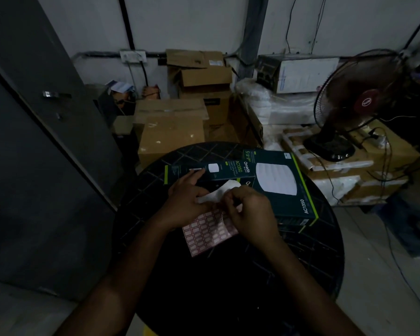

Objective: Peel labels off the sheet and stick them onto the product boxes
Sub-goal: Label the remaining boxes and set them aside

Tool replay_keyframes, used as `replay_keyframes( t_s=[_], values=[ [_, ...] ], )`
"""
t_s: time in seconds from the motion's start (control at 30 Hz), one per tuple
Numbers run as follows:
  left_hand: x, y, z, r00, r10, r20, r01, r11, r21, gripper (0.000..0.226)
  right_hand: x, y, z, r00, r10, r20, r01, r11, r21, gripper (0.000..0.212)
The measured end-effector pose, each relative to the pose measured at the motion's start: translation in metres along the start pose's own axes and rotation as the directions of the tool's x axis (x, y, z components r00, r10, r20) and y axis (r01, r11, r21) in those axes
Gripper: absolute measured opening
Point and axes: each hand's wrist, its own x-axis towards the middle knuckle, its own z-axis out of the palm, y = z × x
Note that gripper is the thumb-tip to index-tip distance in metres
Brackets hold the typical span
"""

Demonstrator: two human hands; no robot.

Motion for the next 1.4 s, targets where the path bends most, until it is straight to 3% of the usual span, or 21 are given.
replay_keyframes(
  t_s=[0.13, 0.3, 0.4, 0.47, 0.57, 0.67, 0.9, 1.0, 1.1, 1.17, 1.3, 1.4],
  values=[
    [-0.002, -0.001, 0.002, 1.000, -0.005, 0.004, 0.004, 0.999, 0.042, 0.016, 0.006, 0.010, -0.009, 0.984, 0.063, 0.165, -0.100, 0.969, 0.224, 0.009],
    [-0.003, 0.003, 0.001, 1.000, -0.018, 0.013, 0.017, 0.999, 0.051, 0.009, 0.009, 0.026, -0.024, 0.932, 0.017, 0.363, -0.077, 0.986, 0.150, 0.007],
    [-0.005, 0.004, 0.001, 1.000, -0.022, 0.013, 0.021, 0.999, 0.049, 0.010, 0.014, 0.037, -0.027, 0.914, -0.071, 0.399, -0.021, 0.975, 0.222, 0.010],
    [-0.005, 0.003, 0.003, 0.999, -0.033, 0.004, 0.032, 0.996, 0.080, 0.007, 0.013, 0.041, -0.027, 0.909, -0.066, 0.412, -0.070, 0.949, 0.306, 0.010],
    [-0.007, 0.002, 0.005, 0.999, -0.034, 0.014, 0.032, 0.994, 0.107, 0.011, 0.007, 0.043, -0.032, 0.860, 0.005, 0.511, -0.308, 0.804, 0.510, 0.006],
    [-0.009, 0.002, 0.005, 0.999, -0.035, 0.012, 0.033, 0.993, 0.115, 0.011, 0.002, 0.049, -0.035, 0.801, -0.010, 0.598, -0.452, 0.645, 0.616, 0.004],
    [-0.010, 0.007, 0.006, 1.000, -0.030, 0.006, 0.029, 0.987, 0.161, 0.018, -0.011, 0.071, -0.010, 0.743, 0.101, 0.661, -0.612, 0.503, 0.610, 0.003],
    [-0.013, 0.009, 0.004, 1.000, -0.018, 0.001, 0.018, 0.992, 0.128, 0.027, -0.025, 0.087, 0.010, 0.670, 0.181, 0.720, -0.710, 0.438, 0.551, 0.004],
    [-0.015, 0.008, 0.003, 1.000, -0.011, 0.015, 0.008, 0.988, 0.152, 0.027, -0.042, 0.113, 0.040, 0.552, 0.317, 0.771, -0.805, 0.444, 0.394, 0.021],
    [-0.017, 0.007, 0.005, 1.000, 0.000, 0.030, -0.006, 0.983, 0.185, 0.025, -0.054, 0.128, 0.058, 0.486, 0.405, 0.774, -0.846, 0.440, 0.301, 0.015],
    [-0.016, 0.003, 0.006, 1.000, 0.006, 0.013, -0.009, 0.978, 0.207, 0.019, -0.088, 0.158, 0.092, 0.414, 0.481, 0.773, -0.860, 0.486, 0.159, 0.006],
    [-0.013, 0.001, 0.008, 1.000, 0.013, -0.002, -0.012, 0.975, 0.223, 0.019, -0.093, 0.160, 0.095, 0.405, 0.537, 0.740, -0.818, 0.575, 0.030, 0.023]
  ],
)
